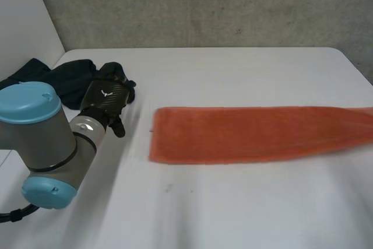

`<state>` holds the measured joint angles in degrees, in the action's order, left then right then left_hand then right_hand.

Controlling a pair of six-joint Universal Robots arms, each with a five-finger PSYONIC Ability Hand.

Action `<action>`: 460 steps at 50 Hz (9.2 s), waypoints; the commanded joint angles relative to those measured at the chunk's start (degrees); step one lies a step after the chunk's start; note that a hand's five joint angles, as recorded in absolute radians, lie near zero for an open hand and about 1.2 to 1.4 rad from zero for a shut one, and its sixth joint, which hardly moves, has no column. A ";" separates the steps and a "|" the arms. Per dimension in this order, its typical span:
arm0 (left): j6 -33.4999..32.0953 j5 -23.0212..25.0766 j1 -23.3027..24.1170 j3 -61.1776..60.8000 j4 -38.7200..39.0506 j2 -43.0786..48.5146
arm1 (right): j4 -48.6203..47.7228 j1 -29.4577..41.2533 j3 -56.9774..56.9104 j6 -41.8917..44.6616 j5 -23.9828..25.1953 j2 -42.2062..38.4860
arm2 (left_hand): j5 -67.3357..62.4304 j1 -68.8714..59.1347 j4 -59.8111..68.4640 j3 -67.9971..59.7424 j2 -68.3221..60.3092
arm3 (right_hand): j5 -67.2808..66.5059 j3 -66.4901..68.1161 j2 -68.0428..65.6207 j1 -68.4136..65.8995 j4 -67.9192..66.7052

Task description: Fold the laundry.

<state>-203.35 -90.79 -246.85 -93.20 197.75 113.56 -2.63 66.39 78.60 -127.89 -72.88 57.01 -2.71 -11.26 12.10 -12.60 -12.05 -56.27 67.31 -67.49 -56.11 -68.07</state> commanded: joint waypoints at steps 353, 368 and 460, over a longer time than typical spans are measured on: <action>17.37 21.01 10.25 21.48 -32.25 -3.87 | 23.19 12.27 -65.24 4.64 -20.79 -36.10 | 1.31 -0.13 -0.71 1.21 0.66 | 56.27 -57.31 57.49 46.11 58.07; 16.84 19.00 7.53 21.66 -28.14 -7.65 | 0.96 20.25 -47.59 -1.90 -23.19 -11.76 | 1.32 -0.13 -0.71 1.21 0.66 | 56.27 -57.31 57.49 46.11 58.07; 15.61 18.38 12.28 9.08 -12.91 -1.94 | -11.44 37.58 17.82 -25.65 -4.99 18.75 | -0.37 -1.81 0.97 -0.47 -1.02 | 56.27 -57.31 57.49 46.11 58.07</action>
<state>-187.80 -70.59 -232.85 -87.93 187.86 110.70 -14.37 103.30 97.07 -154.10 -78.13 78.17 -11.19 -17.85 21.82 -22.30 -21.91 -3.88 12.22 -12.63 -11.61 -13.50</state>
